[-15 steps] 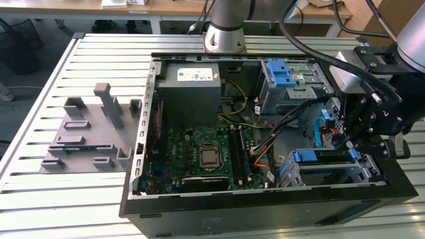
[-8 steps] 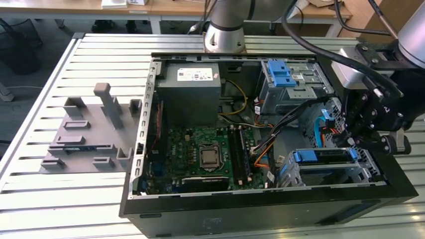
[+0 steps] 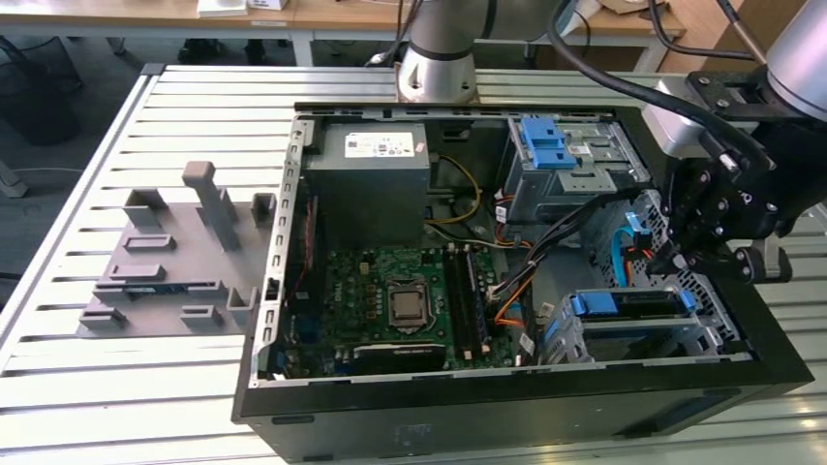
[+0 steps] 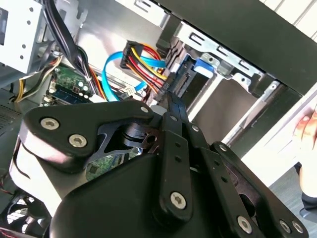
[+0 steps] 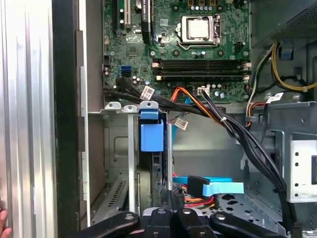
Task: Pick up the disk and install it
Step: 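Insert the first disk wire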
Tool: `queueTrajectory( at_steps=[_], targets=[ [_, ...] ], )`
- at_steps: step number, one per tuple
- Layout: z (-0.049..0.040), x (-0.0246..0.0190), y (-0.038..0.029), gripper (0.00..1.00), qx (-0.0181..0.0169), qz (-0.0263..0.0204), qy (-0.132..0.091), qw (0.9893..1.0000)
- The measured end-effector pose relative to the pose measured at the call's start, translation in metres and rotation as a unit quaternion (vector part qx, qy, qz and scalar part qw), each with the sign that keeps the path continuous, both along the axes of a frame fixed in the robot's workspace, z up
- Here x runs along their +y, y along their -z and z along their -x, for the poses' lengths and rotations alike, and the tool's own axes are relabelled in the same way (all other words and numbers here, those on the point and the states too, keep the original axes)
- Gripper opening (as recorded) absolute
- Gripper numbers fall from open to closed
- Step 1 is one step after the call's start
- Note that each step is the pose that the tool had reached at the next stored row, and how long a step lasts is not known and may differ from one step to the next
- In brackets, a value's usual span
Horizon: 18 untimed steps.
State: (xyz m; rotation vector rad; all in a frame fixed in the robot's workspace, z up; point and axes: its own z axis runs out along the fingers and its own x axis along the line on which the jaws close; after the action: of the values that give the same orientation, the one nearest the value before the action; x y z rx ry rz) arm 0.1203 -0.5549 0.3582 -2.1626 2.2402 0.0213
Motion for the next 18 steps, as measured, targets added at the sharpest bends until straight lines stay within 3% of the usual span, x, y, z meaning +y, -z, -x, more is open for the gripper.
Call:
queueTrajectory(
  at_steps=[9, 10, 15, 16, 18],
  targets=[
    [-0.0004, 0.0021, 0.0, 0.11, 0.0, 0.0, 0.0, 1.0],
    [-0.0004, 0.0021, 0.0, 0.18, 0.0, 0.0, 0.0, 1.0],
    [-0.0005, 0.0028, 0.0001, 0.18, 0.0, 0.0001, 0.0, 1.0],
    [-0.0005, 0.0033, 0.0002, 0.25, 0.0, 0.0001, 0.0, 1.0],
    [-0.0005, 0.0043, 0.0005, 0.25, 0.0, 0.0, 0.0, 1.0]
  ],
)
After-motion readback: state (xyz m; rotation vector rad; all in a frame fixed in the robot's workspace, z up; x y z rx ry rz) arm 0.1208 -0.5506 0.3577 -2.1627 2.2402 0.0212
